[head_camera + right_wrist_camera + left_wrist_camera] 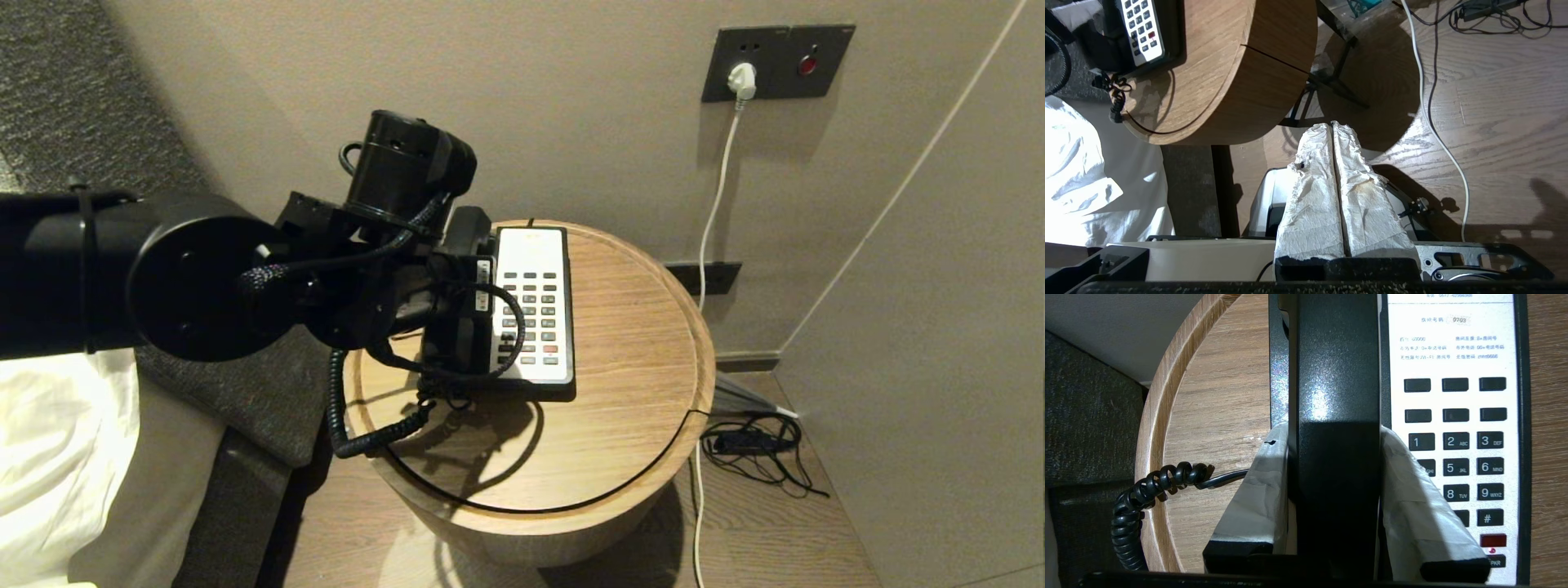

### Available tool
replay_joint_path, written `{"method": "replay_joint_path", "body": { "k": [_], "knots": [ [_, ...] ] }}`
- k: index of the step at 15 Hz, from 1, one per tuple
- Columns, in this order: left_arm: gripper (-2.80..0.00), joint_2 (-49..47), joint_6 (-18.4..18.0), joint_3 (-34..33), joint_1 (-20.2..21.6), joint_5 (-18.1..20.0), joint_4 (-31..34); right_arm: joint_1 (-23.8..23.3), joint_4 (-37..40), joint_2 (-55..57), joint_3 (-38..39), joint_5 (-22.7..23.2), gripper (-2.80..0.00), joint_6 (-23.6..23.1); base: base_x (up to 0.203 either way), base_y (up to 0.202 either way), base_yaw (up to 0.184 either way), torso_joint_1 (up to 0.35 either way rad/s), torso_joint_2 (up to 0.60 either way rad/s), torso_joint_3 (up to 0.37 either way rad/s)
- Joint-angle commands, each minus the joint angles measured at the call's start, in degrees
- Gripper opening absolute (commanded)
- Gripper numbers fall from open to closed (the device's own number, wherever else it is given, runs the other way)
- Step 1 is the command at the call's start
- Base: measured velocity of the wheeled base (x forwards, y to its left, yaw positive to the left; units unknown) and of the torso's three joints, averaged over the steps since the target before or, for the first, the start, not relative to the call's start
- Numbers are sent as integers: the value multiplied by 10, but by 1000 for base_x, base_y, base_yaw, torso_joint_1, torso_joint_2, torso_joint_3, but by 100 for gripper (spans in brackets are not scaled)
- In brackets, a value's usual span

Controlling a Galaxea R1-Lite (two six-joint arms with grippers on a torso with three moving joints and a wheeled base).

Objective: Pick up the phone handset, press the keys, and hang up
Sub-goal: Put the handset back

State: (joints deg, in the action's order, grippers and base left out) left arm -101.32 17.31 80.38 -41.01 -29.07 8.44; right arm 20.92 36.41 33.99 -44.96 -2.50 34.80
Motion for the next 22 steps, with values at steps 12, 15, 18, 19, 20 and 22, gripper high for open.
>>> {"method": "replay_joint_path", "body": {
  "k": [12,15,18,19,20,22],
  "knots": [
    [-280,-16,25,21,-5,3,12,0,-8,-3,28,0,-280,-8,0,0,0,0,0,0],
    [-280,-19,29,14,-8,4,12,0,-16,-3,35,0,-280,-8,0,0,0,0,0,0],
    [-280,-29,33,16,-9,4,10,0,-16,-4,39,0,-280,-8,0,0,0,0,0,0],
    [-280,-32,39,22,-9,3,11,0,-17,-3,39,0,-280,-9,0,0,0,0,0,0],
    [-280,-29,38,21,-10,2,13,0,-17,-3,40,0,-280,-9,0,0,0,0,0,0],
    [-280,-29,40,19,-9,1,12,0,-18,-3,45,1,-280,-13,0,0,0,0,0,0]
  ]
}}
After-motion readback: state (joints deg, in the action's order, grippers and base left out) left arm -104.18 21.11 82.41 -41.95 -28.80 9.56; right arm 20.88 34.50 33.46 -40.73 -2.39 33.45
